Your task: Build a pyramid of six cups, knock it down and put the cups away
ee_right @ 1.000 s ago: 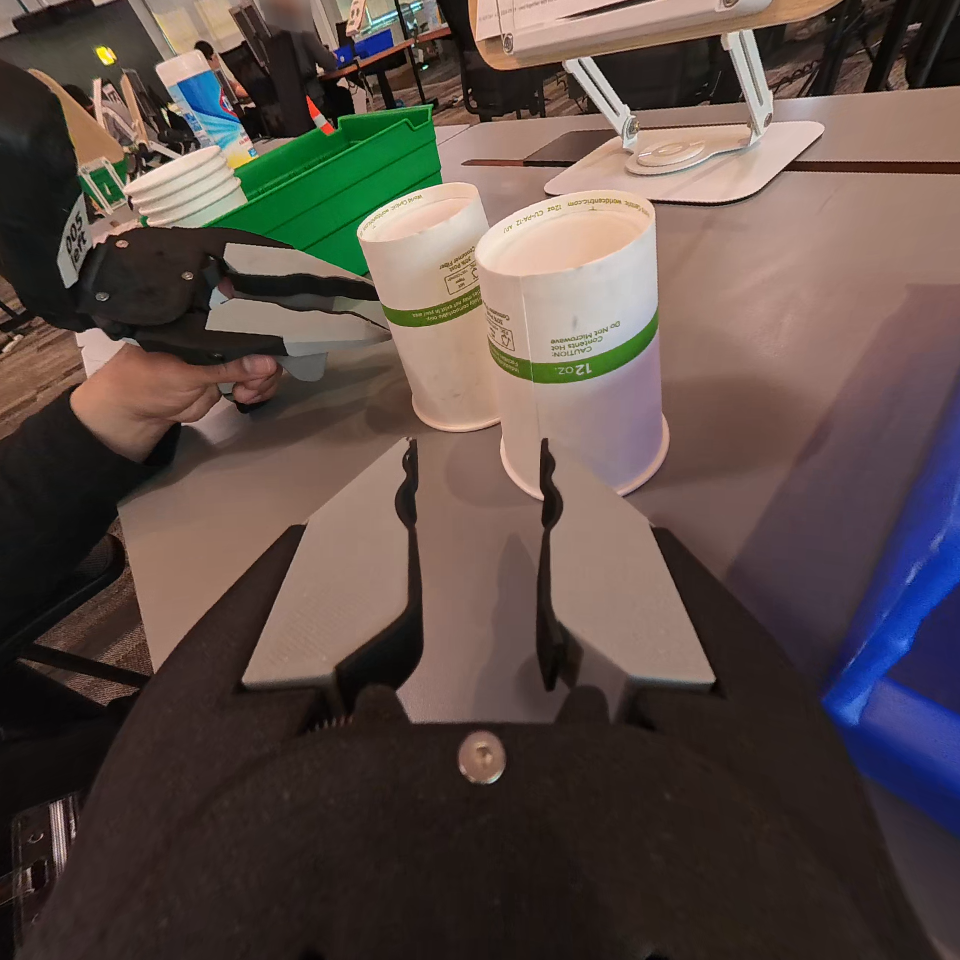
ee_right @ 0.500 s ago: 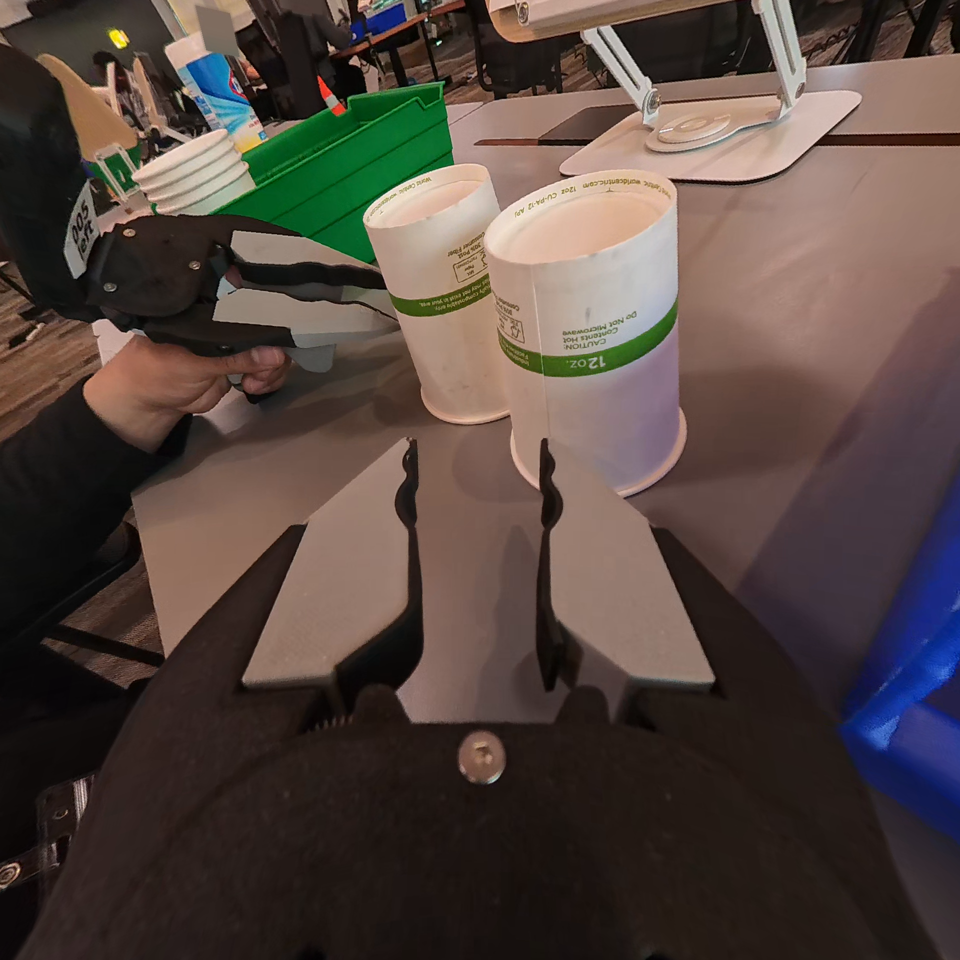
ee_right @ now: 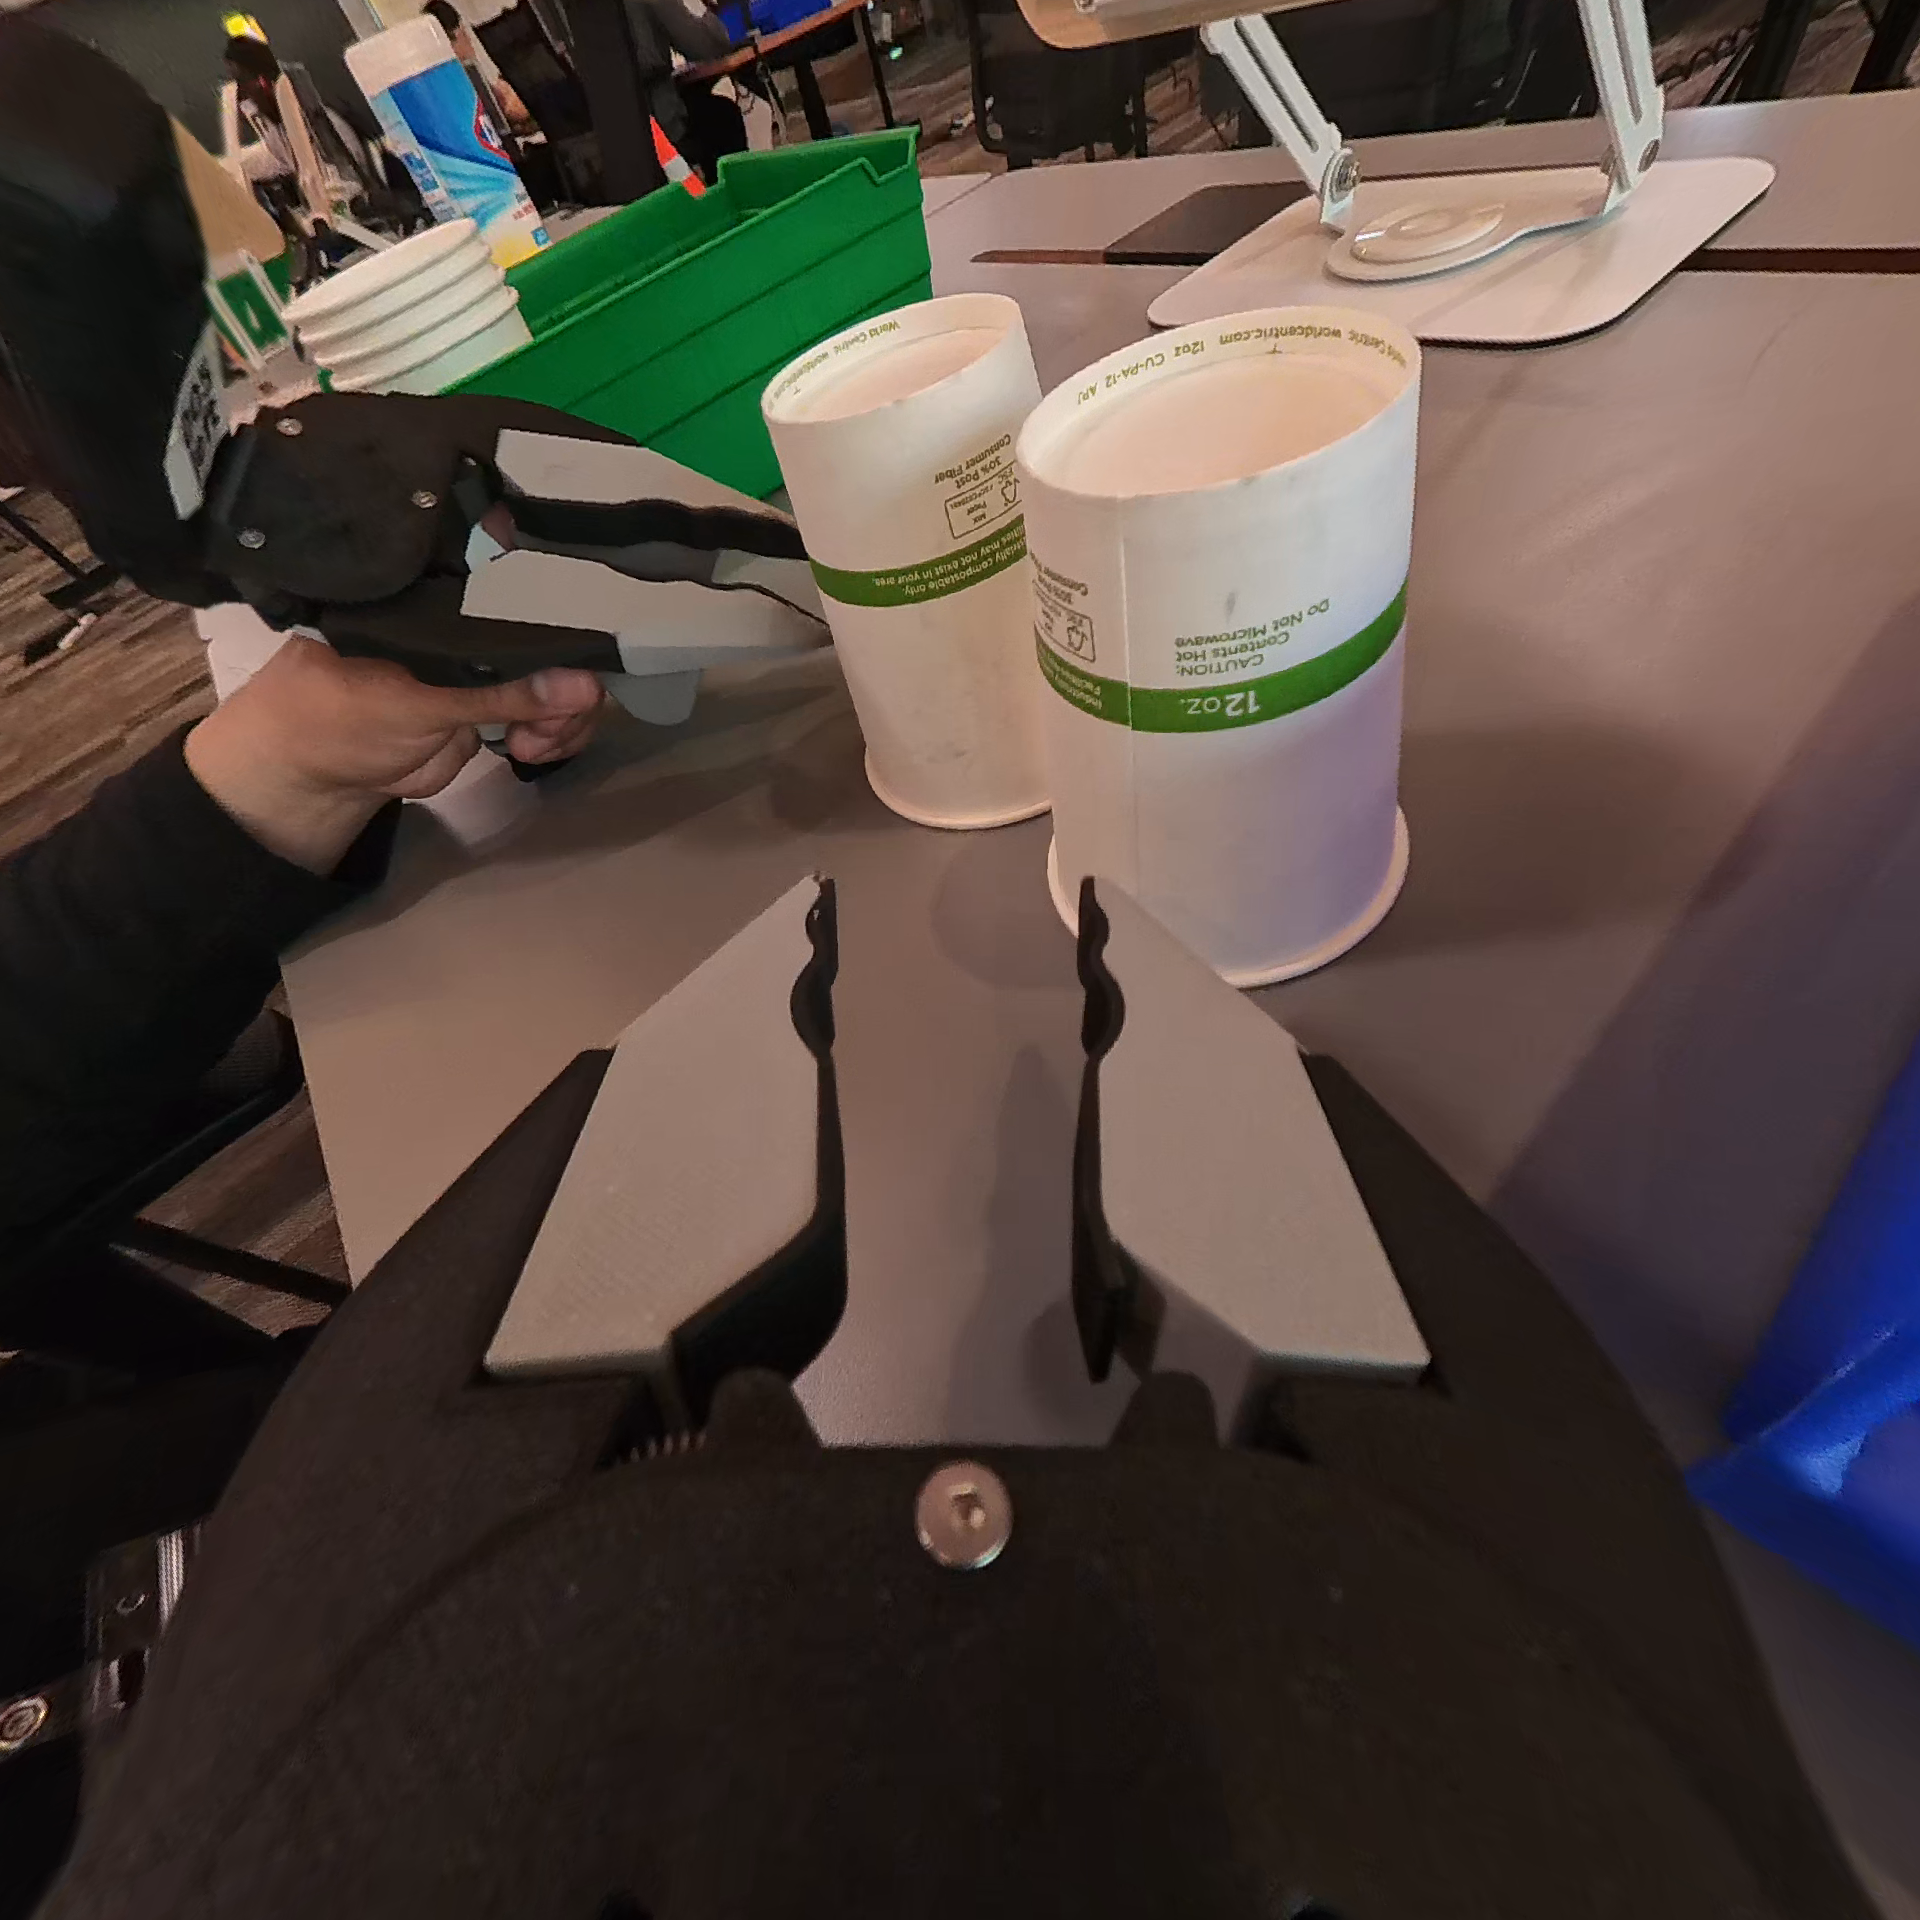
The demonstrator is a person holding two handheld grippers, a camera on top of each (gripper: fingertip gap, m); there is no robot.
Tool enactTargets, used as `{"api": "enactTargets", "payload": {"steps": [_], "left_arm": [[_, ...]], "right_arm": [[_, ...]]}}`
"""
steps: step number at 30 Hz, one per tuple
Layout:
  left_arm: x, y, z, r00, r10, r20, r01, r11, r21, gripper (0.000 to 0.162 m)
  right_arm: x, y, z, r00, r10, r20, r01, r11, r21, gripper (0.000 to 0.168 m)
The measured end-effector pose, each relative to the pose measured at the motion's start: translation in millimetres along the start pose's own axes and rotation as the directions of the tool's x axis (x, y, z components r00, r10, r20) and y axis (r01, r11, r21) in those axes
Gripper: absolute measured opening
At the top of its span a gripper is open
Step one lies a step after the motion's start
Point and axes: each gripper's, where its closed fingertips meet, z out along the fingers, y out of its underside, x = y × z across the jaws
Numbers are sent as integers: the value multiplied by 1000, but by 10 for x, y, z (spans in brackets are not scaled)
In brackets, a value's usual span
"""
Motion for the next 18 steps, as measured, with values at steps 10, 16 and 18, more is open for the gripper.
{"api": "enactTargets", "payload": {"steps": [10, 16, 18], "left_arm": [[-13, -21, -49, 1000, -14, 9, 14, 1000, 18, 25], [-385, -369, -629, 994, 39, 102, -45, 998, 54, 25], [-576, -504, -920, 992, -25, 125, 8, 991, 135, 24]], "right_arm": [[4, 2, 3, 1000, 3, -2, -3, 1000, -2, 44], [-2, 4, 5, 1000, 19, 17, -19, 1000, -4, 44], [-2, 5, 5, 1000, 18, 16, -18, 1000, -5, 44]]}}
